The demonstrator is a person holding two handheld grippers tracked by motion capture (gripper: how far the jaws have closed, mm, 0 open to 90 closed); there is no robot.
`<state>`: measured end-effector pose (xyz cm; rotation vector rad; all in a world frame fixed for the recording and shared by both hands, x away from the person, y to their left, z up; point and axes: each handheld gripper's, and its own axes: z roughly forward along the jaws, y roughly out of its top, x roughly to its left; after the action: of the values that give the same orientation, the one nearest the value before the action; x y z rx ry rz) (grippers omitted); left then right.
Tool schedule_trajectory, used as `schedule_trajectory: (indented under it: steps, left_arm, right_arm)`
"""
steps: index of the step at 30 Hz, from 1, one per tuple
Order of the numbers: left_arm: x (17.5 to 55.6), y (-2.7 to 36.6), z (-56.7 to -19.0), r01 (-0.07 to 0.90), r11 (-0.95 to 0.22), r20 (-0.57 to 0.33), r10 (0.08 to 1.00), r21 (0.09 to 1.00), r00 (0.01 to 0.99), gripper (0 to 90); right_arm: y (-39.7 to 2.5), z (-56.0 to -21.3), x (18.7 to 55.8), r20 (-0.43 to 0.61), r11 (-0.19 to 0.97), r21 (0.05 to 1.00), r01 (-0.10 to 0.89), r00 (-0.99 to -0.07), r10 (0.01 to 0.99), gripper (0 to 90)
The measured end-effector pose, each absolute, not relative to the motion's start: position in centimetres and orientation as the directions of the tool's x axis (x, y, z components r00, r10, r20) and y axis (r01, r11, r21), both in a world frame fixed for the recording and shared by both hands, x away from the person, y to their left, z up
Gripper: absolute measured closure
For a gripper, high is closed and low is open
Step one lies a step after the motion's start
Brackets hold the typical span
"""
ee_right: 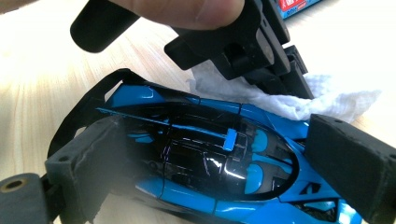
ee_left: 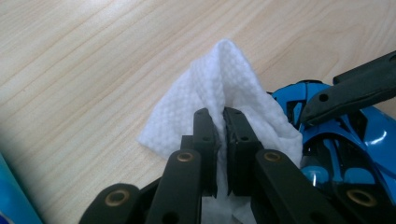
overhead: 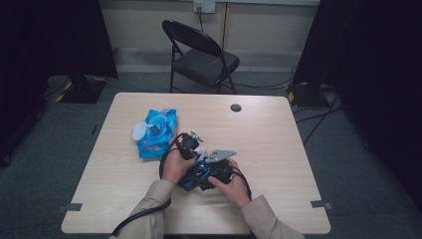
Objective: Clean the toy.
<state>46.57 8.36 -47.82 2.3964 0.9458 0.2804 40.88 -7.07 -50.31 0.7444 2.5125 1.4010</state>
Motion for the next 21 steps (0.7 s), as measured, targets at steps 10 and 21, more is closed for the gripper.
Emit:
schedule_trajectory:
  steps: [10, 21]
  left_arm:
    - [45.9, 9.7, -47.6, 0.58, -0.623, -0.036, 0.664, 0.525, 0.747, 85.3]
    - [44.4, 11.8, -47.4, 0.585, -0.632, -0.064, 0.65, 0.508, 0.757, 85.0]
  right_arm:
    - [-7.1, -50.3, 40.9, 0.091, 0.434, 0.834, 0.34, -0.861, 0.5, 5.6]
    - [-7.1, -50.3, 40.9, 0.091, 0.435, 0.834, 0.34, -0.862, 0.5, 5.6]
